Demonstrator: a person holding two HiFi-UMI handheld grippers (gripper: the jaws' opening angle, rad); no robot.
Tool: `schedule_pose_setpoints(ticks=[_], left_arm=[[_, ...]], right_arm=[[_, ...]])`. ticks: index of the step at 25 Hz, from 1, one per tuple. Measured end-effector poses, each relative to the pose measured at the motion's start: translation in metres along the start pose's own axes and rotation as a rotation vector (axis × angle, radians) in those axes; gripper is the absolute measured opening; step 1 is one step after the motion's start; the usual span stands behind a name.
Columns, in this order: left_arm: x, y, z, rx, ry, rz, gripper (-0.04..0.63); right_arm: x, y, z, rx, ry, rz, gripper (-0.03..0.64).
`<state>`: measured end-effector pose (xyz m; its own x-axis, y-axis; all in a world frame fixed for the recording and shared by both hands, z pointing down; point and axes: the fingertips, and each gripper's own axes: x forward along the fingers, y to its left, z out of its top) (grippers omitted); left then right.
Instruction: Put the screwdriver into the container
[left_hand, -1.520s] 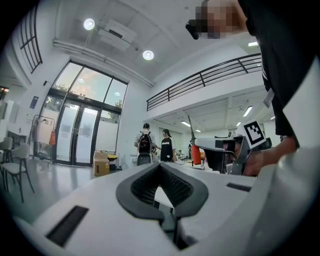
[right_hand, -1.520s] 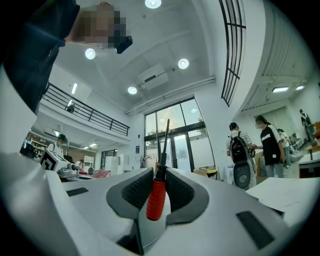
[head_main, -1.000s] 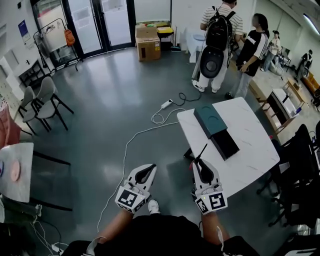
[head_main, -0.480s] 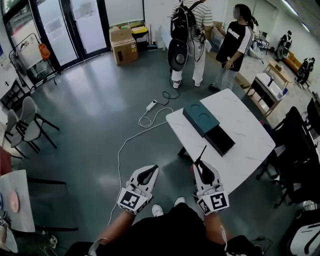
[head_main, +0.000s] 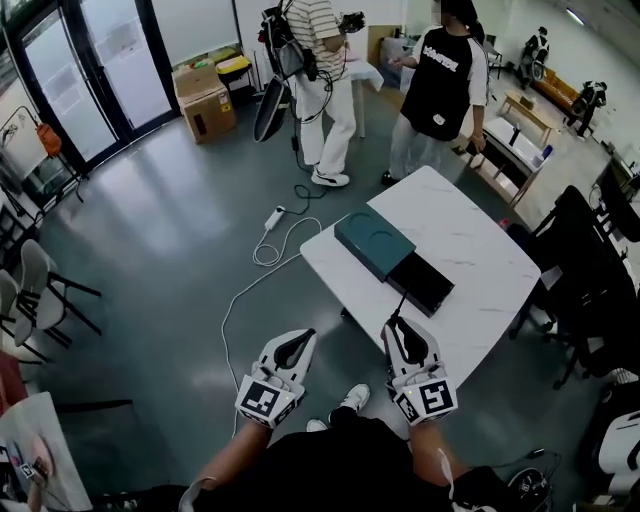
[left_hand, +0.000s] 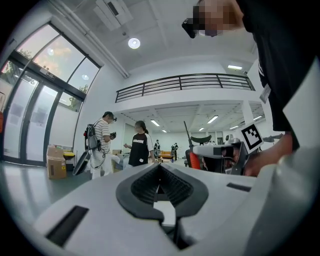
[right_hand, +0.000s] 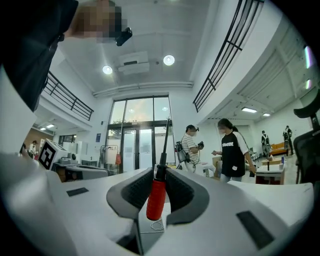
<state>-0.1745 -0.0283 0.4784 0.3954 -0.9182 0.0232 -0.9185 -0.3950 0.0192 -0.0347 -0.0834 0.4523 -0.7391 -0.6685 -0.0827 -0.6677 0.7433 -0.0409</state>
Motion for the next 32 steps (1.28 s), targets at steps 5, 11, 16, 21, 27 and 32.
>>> schedule_pose_setpoints(ticks=[5,11,16,21,27,32], left_arm=[[0.058,0.006,-0.005,-0.001,0.016,-0.069,0.006],[0.124,-0.003,-0.012,0.008,0.032,-0.152,0.005],[0.164,-0.013,-0.009,0.010,0.036,-0.203,0.006],[0.196,-0.013,-0.011,0.017,0.052,-0.230,0.005],[0.237,-0.011,-0.013,0.018,0.047,-0.294,0.005],[0.264,0.001,-0.012,0.001,0.040,-0.342,0.005]], right_arm=[[0.014,-0.047,-0.013,-0.006,0.015,-0.069,0.092],[0.017,-0.102,-0.026,-0.007,0.038,-0.141,0.092],[0.012,-0.141,-0.030,-0.012,0.063,-0.189,0.092],[0.015,-0.170,-0.039,-0.037,0.092,-0.223,0.092],[0.024,-0.197,-0.048,-0.066,0.122,-0.274,0.092],[0.040,-0.211,-0.064,-0.113,0.185,-0.302,0.092]])
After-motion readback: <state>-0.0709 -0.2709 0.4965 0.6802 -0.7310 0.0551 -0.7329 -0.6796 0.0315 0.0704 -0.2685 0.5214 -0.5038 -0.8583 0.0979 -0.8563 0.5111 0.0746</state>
